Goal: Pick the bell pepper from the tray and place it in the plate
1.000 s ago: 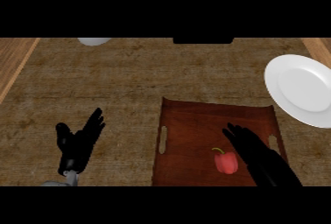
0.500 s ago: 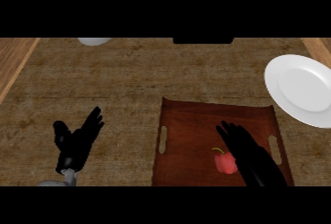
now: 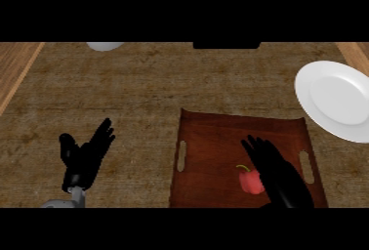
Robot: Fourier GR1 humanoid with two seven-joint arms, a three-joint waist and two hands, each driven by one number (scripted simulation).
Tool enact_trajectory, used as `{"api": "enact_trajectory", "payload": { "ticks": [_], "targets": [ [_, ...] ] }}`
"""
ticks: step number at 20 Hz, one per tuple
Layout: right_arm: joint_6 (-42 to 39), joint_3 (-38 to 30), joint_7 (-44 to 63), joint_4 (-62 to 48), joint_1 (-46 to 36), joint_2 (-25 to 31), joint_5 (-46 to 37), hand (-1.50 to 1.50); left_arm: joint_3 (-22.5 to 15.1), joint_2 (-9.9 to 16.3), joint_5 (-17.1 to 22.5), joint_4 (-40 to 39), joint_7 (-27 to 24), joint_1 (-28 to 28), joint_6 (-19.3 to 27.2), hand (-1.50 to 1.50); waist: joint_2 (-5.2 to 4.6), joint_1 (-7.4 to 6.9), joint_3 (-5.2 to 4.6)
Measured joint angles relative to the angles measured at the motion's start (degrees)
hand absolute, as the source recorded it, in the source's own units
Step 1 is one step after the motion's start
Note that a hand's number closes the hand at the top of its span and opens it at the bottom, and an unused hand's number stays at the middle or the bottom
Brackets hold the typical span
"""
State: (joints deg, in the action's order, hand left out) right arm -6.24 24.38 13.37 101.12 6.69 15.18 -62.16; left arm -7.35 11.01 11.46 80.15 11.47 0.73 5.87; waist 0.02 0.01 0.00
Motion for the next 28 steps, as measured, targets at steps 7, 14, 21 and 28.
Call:
{"api": "enact_trajectory", "payload": {
  "ticks": [7,14,21,28],
  "targets": [
    [-0.34,1.37,-1.42,-7.23,-2.79,-1.89,-4.05,1.50,-0.02,-1.76,-1.72,0.97,0.19,-1.06,-0.33,0.00,0.07,-0.08,-0.11],
    [0.18,1.18,-4.13,-7.27,-3.60,-1.09,-7.43,1.50,0.53,-2.98,-2.94,1.59,0.63,-1.70,-0.89,0.00,0.16,-0.01,-0.18],
    [5.31,-2.93,1.14,-10.43,-7.71,-7.06,-9.85,1.50,1.14,-2.98,-3.29,2.53,1.11,-2.11,-1.62,0.00,-0.13,-0.36,-0.06],
    [14.38,-15.47,24.65,-15.99,-21.41,-13.66,-9.88,1.50,-0.11,-3.66,-3.79,2.37,0.91,-0.98,-2.08,0.00,-1.06,-2.71,0.09]
  ]
}}
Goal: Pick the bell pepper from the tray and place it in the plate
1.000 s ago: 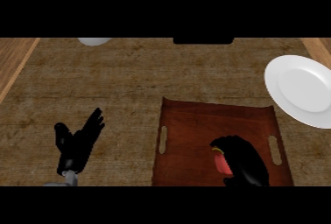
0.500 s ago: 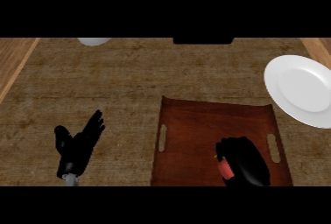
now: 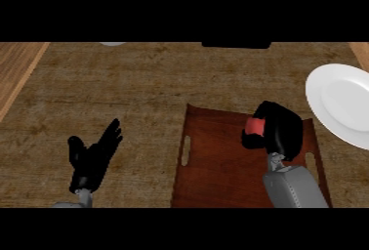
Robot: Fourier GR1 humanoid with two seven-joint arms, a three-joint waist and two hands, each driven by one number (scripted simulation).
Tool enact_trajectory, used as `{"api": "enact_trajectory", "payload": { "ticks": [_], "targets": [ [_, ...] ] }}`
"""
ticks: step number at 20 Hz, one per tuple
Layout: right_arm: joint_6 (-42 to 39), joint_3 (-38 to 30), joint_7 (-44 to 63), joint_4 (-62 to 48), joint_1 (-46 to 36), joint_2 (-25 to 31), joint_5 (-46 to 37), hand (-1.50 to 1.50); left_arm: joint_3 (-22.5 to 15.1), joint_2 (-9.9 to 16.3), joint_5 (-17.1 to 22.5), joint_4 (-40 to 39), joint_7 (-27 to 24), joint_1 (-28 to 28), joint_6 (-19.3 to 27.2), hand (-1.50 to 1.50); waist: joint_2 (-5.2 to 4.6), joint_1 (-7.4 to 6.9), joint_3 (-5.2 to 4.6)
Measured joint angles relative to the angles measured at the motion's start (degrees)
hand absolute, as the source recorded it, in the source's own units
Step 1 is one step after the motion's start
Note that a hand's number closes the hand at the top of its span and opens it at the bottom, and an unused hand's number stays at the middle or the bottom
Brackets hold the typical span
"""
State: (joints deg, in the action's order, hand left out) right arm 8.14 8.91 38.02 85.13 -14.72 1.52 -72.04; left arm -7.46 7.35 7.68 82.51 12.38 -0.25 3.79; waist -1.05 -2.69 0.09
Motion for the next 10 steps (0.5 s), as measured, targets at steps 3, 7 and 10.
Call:
{"api": "enact_trajectory", "payload": {
  "ticks": [3,7,10],
  "targets": [
    [6.04,-3.33,8.03,-4.13,-7.51,-0.78,-4.23,1.50,-0.38,-0.31,-0.21,-0.47,0.13,0.88,-0.12,0.00,-0.16,-0.90,-0.05],
    [13.84,-6.94,16.29,-10.48,-16.50,-1.18,-9.70,1.50,-0.48,-0.49,-0.19,-0.88,0.87,2.05,-0.24,0.00,-0.15,-1.24,-0.06],
    [19.15,-10.01,19.79,-14.68,-21.23,-1.25,-12.98,1.50,0.00,-0.49,-0.55,-1.47,0.75,2.98,0.30,0.00,-0.05,-0.79,-0.07]
  ]
}}
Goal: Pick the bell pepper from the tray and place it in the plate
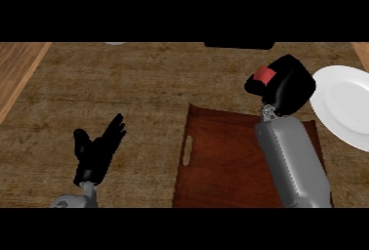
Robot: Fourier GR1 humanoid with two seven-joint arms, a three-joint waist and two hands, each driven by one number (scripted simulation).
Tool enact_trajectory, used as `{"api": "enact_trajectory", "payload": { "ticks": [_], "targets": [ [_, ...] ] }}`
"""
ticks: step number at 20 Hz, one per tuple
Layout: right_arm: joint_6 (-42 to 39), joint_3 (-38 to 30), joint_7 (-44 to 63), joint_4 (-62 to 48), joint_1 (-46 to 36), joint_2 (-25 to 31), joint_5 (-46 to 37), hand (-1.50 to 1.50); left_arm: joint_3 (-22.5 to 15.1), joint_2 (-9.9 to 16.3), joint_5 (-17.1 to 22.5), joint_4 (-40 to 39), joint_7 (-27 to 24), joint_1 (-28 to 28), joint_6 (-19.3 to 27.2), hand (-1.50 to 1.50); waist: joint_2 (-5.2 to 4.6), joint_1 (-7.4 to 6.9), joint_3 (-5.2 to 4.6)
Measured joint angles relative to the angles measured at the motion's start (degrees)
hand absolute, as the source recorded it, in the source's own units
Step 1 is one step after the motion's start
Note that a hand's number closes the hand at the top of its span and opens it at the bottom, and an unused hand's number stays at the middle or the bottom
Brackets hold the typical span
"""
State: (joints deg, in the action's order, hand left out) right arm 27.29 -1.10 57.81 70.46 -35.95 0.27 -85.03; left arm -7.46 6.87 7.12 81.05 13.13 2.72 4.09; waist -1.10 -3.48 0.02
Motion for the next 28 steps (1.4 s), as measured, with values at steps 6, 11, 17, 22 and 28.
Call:
{"api": "enact_trajectory", "payload": {
  "ticks": [6,11,17,22,28],
  "targets": [
    [12.99,-7.07,0.29,-7.27,-3.01,0.01,-3.20,1.50,0.25,-0.34,-0.09,-0.43,-0.87,-1.12,0.24,0.00,0.19,0.90,0.04],
    [22.47,-12.54,-1.59,-12.48,-2.84,2.80,-2.32,1.50,1.57,0.91,0.77,-0.27,-0.78,-1.63,-0.86,0.00,0.42,1.71,0.04],
    [30.27,-18.60,-5.44,-20.35,-2.11,9.51,-0.14,1.50,1.26,0.15,0.35,0.65,-0.26,-2.45,-0.17,0.00,0.54,2.17,0.07],
    [35.75,-21.84,-12.63,-28.44,-2.97,16.63,8.37,1.50,1.61,0.44,0.60,1.66,0.45,-2.53,-0.53,0.00,0.43,1.95,0.14],
    [39.42,-23.20,-24.79,-34.90,-2.76,24.13,23.38,1.50,2.05,0.57,0.53,0.55,-0.94,-2.69,-1.34,0.00,0.35,1.85,0.22]
  ]
}}
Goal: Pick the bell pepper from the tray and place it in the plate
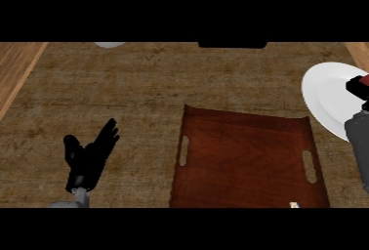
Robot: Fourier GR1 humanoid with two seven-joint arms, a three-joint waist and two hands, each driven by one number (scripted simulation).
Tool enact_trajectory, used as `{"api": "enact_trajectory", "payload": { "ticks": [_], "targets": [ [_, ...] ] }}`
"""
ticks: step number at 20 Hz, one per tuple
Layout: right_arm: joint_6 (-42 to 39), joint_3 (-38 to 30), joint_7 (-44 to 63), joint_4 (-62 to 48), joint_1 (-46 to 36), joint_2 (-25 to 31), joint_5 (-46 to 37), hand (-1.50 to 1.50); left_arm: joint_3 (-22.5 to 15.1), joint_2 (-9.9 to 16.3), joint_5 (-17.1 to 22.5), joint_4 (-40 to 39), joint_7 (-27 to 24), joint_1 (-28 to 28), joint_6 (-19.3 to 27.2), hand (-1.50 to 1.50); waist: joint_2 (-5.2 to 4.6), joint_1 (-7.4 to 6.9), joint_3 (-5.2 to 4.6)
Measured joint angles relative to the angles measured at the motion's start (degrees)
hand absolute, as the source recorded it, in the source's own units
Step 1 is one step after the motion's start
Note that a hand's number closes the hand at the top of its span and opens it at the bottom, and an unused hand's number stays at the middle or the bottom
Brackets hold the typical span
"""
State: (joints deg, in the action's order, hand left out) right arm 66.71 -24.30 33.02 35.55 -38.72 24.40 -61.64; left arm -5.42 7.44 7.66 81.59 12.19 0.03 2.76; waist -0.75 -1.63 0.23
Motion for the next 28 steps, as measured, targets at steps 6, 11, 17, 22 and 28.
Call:
{"api": "enact_trajectory", "payload": {
  "ticks": [6,11,17,22,28],
  "targets": [
    [-4.24,-2.92,-5.92,-6.41,-0.27,4.94,10.72,-1.50,-0.60,-0.79,-0.70,-0.12,0.31,0.93,0.47,0.00,-0.26,-0.45,0.09],
    [-13.49,-5.42,-10.74,-11.90,-0.04,6.72,16.49,-1.50,-1.07,-1.31,-1.01,-0.28,0.06,1.08,0.51,0.00,-0.67,-1.07,0.26],
    [-18.77,-10.83,-24.93,-11.43,1.31,6.97,25.74,-1.50,-1.05,-1.64,-0.65,0.57,0.60,0.99,0.52,0.00,-0.66,-0.99,0.42],
    [-18.80,-16.64,-37.51,-7.60,1.46,5.82,34.16,-1.50,-0.20,-1.33,-0.45,-0.64,-0.03,1.43,0.31,0.00,-0.62,-0.56,0.42],
    [-22.21,-25.24,-51.50,-6.39,4.17,5.07,45.52,-1.50,0.04,-0.91,-0.55,-0.75,-0.80,0.26,-0.17,0.00,-0.25,-0.07,0.23]
  ]
}}
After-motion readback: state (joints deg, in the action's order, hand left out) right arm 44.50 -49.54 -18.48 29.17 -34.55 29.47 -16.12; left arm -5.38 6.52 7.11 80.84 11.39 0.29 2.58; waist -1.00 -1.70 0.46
